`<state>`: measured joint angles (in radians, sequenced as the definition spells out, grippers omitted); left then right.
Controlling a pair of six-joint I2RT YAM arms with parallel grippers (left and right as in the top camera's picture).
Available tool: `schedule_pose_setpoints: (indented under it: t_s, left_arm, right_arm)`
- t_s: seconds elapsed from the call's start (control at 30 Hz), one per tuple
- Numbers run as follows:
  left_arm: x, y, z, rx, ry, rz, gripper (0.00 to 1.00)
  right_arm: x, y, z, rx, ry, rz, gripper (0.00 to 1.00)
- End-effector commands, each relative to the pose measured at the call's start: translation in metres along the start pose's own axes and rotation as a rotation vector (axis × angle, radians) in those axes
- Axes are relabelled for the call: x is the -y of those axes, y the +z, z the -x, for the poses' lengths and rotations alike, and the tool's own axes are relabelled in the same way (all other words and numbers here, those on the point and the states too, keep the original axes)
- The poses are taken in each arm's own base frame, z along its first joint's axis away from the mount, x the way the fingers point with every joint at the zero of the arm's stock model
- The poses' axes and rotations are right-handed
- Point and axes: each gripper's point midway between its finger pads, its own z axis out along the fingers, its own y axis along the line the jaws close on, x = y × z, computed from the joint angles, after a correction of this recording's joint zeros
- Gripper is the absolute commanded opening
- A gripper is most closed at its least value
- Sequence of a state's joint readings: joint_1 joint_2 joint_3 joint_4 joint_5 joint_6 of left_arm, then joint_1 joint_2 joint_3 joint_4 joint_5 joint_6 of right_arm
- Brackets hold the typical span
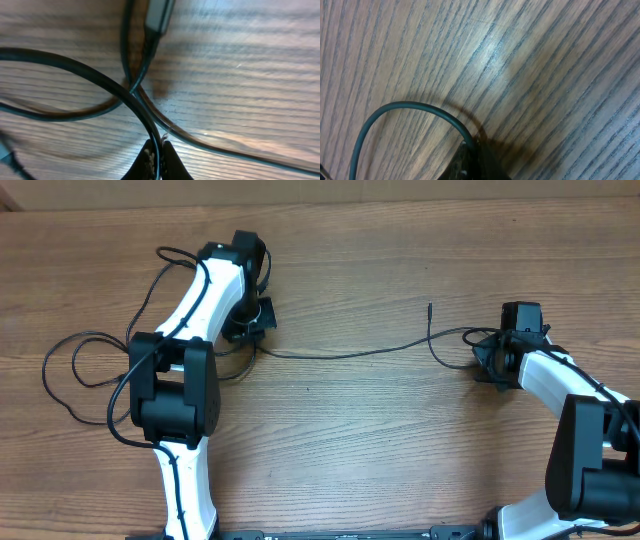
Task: Untangle cables
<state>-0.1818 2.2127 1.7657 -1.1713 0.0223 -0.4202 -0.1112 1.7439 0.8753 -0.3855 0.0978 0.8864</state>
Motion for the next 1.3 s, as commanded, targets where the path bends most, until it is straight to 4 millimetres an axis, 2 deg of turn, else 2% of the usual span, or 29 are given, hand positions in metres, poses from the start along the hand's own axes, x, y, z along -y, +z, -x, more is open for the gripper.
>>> schedule_pose_setpoints:
  t_s: [0.0,0.07,0.17,0.3,0.6,0.77,1.2,1.23,1.27]
  left_arm:
    - [-0.005,0.017,-0.010,-0.023,0.030,0.019,0.06]
    - [-0.008,0.028,-0.009,-0.010,0.030,0.030,0.05]
    - [-0.027,0.037,-0.002,0.037,0.012,0.117,0.05]
    - [-0.053,0.035,0.014,0.101,-0.069,0.197,0.04]
    - [-0.091,0.034,0.046,0.173,-0.194,0.160,0.04]
    - [-0.101,0.032,0.064,0.223,-0.241,0.108,0.10]
    - [-0.137,0.025,0.098,0.336,-0.405,0.054,0.11]
    - [-0.136,0.024,0.101,0.345,-0.407,0.038,0.14]
    - [-0.136,0.021,0.104,0.353,-0.410,0.027,0.23]
  right_arm:
    - [0.031,0.022,-0.041,-0.137,-0.016,-0.087,0.05]
    - [0.030,0.021,-0.043,-0.145,-0.016,-0.082,0.05]
    - [0.031,0.021,-0.043,-0.146,-0.016,-0.085,0.05]
    - [0.031,0.021,-0.043,-0.147,-0.015,-0.086,0.05]
    - [0.031,0.021,-0.043,-0.146,-0.016,-0.085,0.05]
    - [0.030,0.021,-0.043,-0.146,-0.016,-0.085,0.05]
    - [0.032,0.021,-0.044,-0.148,-0.016,-0.089,0.05]
    - [0.032,0.021,-0.044,-0.148,-0.016,-0.089,0.05]
    - [0.032,0.021,-0.043,-0.148,-0.016,-0.089,0.05]
